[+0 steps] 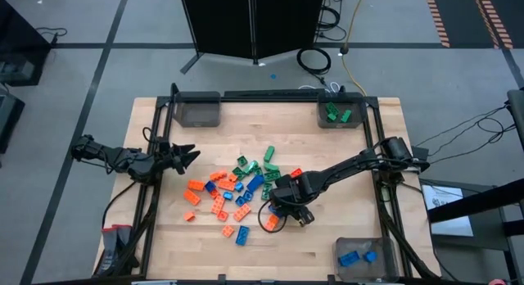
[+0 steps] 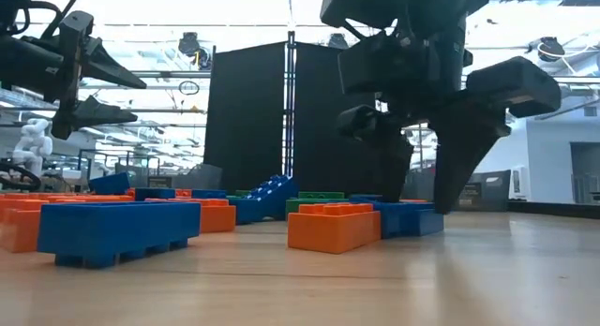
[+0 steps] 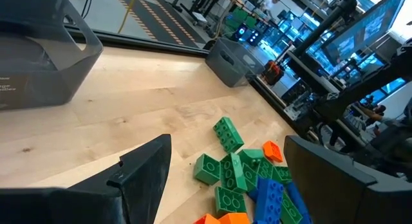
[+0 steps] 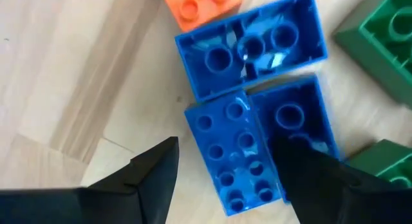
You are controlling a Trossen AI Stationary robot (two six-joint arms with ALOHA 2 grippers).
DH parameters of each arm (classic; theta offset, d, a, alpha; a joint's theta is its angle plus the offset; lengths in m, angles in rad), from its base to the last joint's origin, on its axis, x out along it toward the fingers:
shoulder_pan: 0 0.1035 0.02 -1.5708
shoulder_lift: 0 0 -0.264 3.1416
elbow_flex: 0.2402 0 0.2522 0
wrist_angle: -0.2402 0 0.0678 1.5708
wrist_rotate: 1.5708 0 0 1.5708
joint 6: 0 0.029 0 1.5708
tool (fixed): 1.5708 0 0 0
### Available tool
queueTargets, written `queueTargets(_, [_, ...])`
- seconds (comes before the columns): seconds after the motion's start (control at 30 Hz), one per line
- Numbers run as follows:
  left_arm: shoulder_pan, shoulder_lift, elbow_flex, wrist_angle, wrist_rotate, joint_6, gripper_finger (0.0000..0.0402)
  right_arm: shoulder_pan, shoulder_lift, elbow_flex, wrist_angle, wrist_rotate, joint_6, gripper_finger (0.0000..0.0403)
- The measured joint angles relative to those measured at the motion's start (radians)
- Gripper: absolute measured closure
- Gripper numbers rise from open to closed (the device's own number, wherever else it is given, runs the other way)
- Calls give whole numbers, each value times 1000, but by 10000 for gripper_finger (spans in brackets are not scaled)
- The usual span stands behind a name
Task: Sort blocks
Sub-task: Put the blue game piece into the bottom black bin
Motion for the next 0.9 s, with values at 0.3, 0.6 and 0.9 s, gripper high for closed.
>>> queueTargets(0.3, [0,0,0,0,0,18,98,-29,-17,-1,78,105,-21,183])
queueTargets(0.6, [0,0,0,0,0,18,98,-51,-35,0,72,92,79,185])
queueTargets(0.9, [0,0,0,0,0,21,98,7,-37,-41,106,17,172,192])
